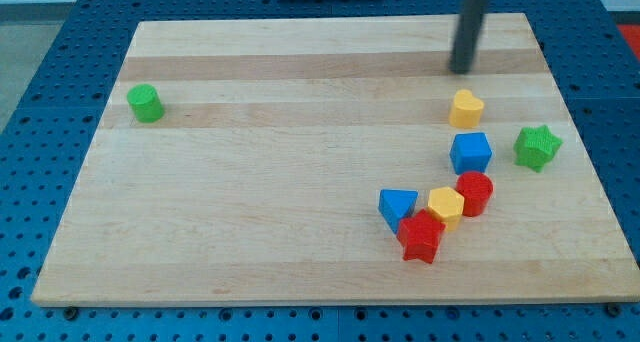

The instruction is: Move the yellow heart slightly left

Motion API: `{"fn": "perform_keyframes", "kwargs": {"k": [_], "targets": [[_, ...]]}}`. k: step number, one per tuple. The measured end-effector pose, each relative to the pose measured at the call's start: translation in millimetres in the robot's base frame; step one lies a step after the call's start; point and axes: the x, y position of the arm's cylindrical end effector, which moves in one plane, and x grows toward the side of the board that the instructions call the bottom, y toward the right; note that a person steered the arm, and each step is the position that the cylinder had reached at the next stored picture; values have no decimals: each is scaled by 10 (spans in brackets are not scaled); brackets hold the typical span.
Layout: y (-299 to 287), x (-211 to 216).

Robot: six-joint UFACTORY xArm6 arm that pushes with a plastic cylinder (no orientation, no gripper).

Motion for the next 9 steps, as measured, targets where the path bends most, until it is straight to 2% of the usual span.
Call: {"fn": "perform_keyframes", "kwargs": {"k": [1, 4, 9], "targets": [[632, 729], [479, 671], [-643, 671]]}}
